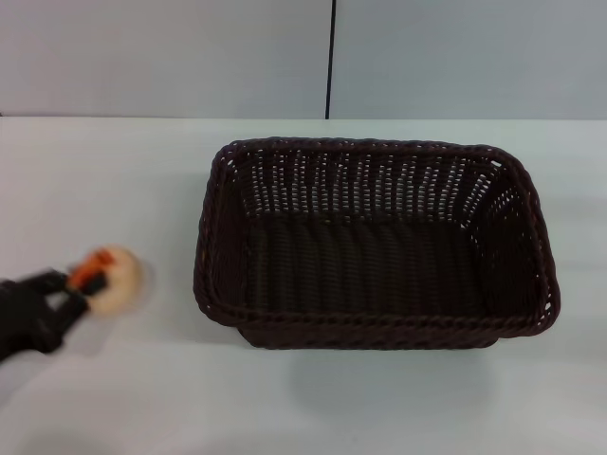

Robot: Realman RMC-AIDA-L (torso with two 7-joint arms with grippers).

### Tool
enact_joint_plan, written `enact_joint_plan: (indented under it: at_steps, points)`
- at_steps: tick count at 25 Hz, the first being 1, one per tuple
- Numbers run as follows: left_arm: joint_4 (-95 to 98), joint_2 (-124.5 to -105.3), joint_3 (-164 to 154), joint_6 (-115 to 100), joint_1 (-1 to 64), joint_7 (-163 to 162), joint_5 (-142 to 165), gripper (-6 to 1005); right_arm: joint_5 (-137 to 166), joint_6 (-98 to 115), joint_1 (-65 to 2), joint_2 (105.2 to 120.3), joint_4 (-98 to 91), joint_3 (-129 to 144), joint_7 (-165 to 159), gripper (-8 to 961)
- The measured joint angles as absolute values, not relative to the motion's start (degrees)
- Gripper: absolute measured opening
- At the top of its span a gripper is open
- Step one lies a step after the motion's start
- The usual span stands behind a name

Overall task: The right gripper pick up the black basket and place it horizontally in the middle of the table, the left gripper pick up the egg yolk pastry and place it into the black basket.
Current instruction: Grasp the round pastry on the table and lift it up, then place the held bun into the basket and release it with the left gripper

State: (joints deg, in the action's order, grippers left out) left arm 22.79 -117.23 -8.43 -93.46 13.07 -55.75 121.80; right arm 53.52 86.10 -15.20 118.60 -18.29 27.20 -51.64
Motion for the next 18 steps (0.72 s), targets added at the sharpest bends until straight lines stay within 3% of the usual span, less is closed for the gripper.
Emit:
enact_joint_plan:
  at_steps: [6,10,18]
  points:
    - [22.7,-116.28,0.0,-101.8,14.3,-55.8,118.1,187,53.5,86.7,-15.2,118.67,-18.2,26.8,-52.1,630]
    - [20.4,-118.05,-0.6,-107.2,19.9,-56.1,115.8,170,53.5,87.1,-15.7,118.78,-17.8,26.8,-52.1,629]
    - [12.2,-118.32,-9.3,-102.8,27.1,-54.8,116.2,97,53.5,87.6,-15.8,118.88,-16.6,26.8,-52.2,629]
